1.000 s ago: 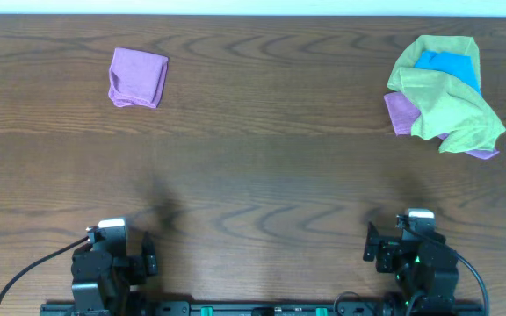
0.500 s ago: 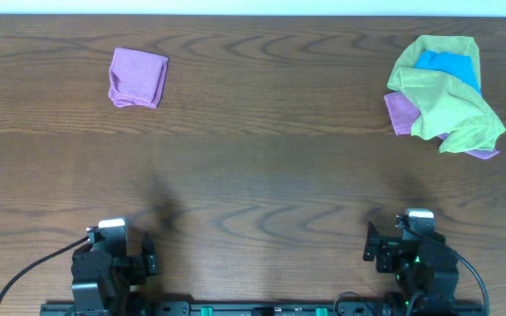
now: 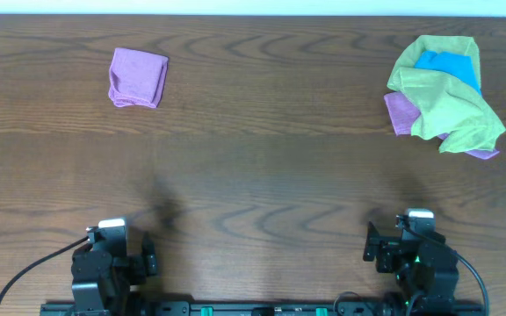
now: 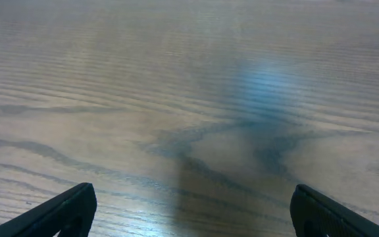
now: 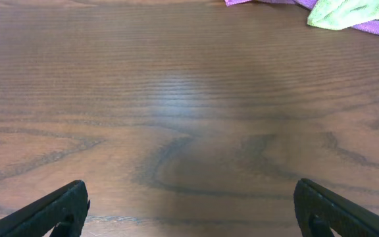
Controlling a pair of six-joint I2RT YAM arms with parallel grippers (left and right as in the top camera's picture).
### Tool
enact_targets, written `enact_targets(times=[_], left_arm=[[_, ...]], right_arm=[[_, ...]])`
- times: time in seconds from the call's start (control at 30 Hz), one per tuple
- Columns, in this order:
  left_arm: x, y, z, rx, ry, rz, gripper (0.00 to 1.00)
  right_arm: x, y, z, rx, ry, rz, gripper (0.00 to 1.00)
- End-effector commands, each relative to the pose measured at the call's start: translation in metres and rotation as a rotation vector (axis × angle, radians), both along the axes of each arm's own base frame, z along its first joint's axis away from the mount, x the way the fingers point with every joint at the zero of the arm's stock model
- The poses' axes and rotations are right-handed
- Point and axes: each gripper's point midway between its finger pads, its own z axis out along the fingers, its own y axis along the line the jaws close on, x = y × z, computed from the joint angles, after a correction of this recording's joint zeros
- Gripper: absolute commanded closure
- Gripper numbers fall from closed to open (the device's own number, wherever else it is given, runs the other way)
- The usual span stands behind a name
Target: Fold the cloth
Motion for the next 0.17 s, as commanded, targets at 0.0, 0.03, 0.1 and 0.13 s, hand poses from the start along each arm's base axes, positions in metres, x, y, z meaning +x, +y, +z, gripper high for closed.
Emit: enact_targets(times=[0.0, 0.03, 0.1, 0.13], left_arm=[[-0.0019, -0.0016, -0.0040, 0.007, 0.014, -0.018, 0.05], [-0.0019, -0.0016, -0.0040, 0.007, 0.014, -0.018, 0.05], [-0.0019, -0.0016, -0.0038, 0.007, 0.014, -0.018, 0.05], [-0.0019, -0.0016, -0.0038, 0.007, 0.014, -0.018, 0.05]], right_arm=[[-0.0022, 0.0007, -0.0082, 0.002, 0.019, 0.007, 0.01], [-0.0022, 0.0007, -0.0082, 0.002, 0.019, 0.007, 0.01], [-0.0022, 0.0007, -0.0082, 0.002, 0.019, 0.007, 0.01], [-0.0022, 0.0007, -0.0082, 0.002, 0.019, 0.007, 0.01]])
